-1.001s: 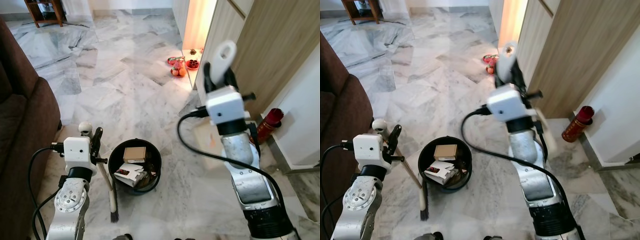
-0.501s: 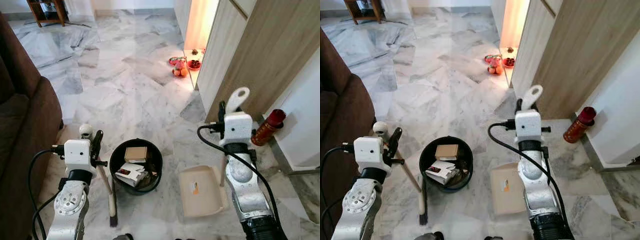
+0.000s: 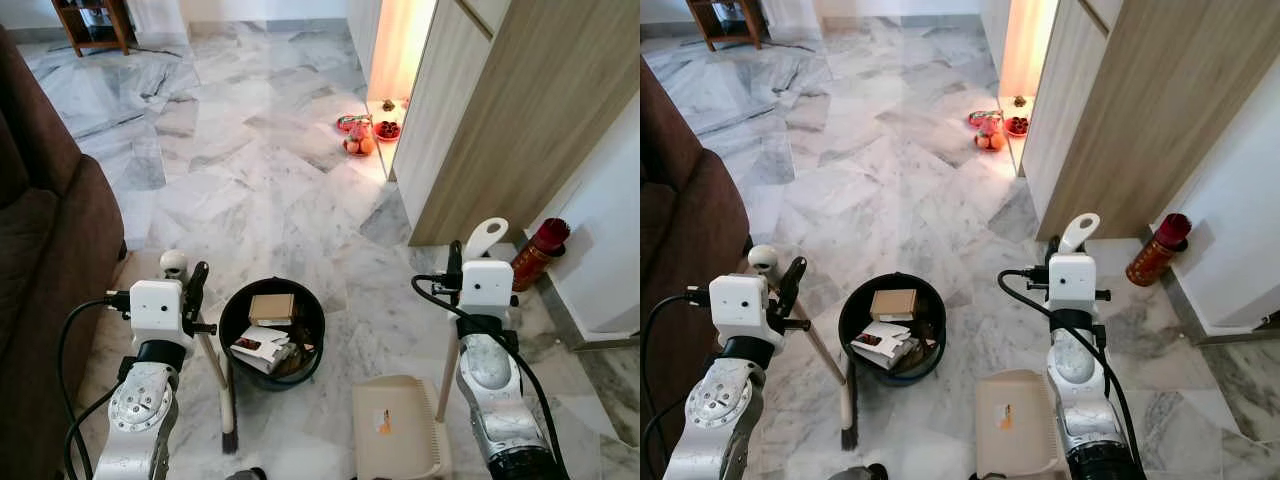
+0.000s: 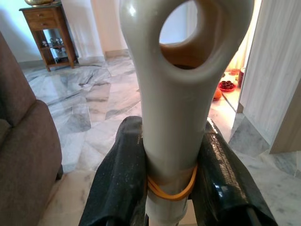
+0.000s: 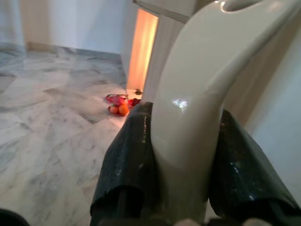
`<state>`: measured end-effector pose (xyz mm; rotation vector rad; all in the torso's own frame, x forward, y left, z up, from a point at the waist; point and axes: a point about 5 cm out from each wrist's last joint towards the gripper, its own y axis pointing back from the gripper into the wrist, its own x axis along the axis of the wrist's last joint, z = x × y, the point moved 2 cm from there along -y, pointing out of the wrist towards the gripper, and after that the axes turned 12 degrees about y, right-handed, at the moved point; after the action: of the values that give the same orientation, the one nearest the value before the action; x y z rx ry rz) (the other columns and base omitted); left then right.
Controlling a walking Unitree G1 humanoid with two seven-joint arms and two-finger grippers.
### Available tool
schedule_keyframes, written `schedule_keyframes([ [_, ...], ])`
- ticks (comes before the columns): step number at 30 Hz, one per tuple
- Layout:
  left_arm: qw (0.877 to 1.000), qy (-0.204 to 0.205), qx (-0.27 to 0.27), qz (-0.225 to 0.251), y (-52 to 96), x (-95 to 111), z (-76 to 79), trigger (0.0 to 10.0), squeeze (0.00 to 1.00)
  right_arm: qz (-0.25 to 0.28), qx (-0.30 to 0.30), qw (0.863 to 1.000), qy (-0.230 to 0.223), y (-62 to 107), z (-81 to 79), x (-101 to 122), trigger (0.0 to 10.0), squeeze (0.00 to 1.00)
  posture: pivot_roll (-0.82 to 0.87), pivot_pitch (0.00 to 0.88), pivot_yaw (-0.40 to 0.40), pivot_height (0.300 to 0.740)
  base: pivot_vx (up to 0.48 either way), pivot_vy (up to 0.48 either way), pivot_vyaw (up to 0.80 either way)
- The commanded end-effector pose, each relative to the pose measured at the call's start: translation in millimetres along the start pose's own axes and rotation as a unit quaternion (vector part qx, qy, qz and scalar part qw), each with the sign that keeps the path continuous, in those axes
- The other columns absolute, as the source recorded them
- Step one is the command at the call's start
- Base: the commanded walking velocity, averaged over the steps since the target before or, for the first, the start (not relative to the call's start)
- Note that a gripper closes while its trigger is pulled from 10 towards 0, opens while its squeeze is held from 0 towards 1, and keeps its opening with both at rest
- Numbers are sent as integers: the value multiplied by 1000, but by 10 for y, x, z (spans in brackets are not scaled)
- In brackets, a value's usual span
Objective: Sweep floor
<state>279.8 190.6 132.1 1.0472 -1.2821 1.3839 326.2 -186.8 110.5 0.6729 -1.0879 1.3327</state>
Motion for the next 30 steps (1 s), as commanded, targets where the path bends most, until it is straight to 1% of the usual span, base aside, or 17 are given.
schedule_keyframes([
  [1,1000,0,-14,19,0,79,54,10000,0,2,-12,1000,-15,-21,44,9,10000,0,178,159,-13,740,0,0,0],
  [4,1000,2,-14,19,4,74,67,10000,0,1,-11,1000,-23,-21,31,3,10000,0,177,168,-13,740,0,0,0],
  [6,1000,3,-14,18,9,72,70,10000,0,-7,-13,999,-38,-11,17,-16,10000,0,179,175,-11,740,0,0,0],
  [20,1000,4,-13,19,12,84,61,10000,0,-11,-5,999,-50,4,-21,-52,10000,0,176,189,-14,740,0,0,0],
  [30,1000,5,-13,22,18,89,73,10000,0,-13,10,998,-55,31,-91,-61,10000,0,160,181,-20,740,0,0,0],
])
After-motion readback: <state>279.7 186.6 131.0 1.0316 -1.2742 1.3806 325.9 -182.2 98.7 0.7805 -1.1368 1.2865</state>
